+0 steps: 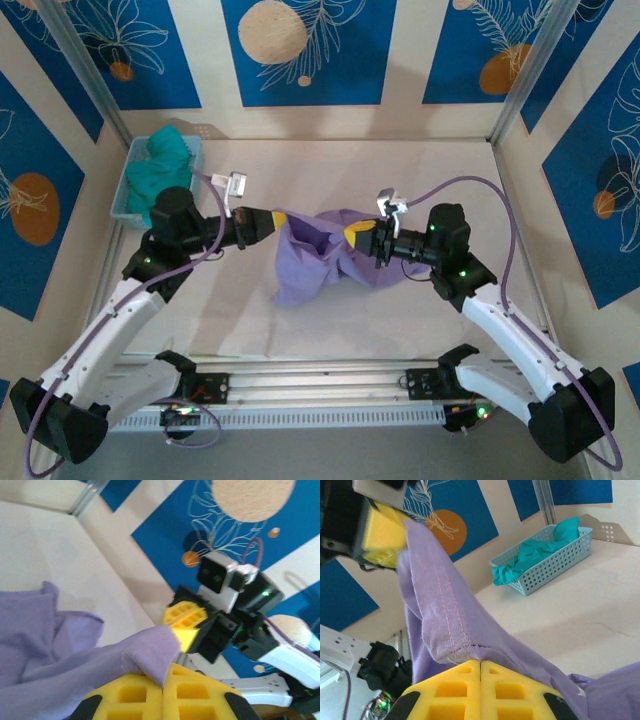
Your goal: Fold the inside-out t-shirt
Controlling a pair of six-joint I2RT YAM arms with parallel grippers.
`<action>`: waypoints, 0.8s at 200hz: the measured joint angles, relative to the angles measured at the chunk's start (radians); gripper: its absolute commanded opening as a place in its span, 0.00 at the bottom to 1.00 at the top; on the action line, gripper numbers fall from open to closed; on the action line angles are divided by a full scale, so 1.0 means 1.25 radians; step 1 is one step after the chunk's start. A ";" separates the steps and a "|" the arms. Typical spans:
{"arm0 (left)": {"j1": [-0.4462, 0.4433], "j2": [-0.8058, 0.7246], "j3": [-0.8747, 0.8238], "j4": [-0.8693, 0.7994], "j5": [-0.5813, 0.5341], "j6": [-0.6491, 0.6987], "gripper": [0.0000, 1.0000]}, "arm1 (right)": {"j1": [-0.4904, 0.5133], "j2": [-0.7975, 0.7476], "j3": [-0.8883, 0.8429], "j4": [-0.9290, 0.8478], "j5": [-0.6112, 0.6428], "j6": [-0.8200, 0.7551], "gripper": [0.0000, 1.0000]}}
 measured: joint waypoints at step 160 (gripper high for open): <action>-0.180 -0.042 -0.026 -0.208 -0.490 0.514 0.61 | 0.022 0.116 0.113 0.013 -0.209 0.063 0.00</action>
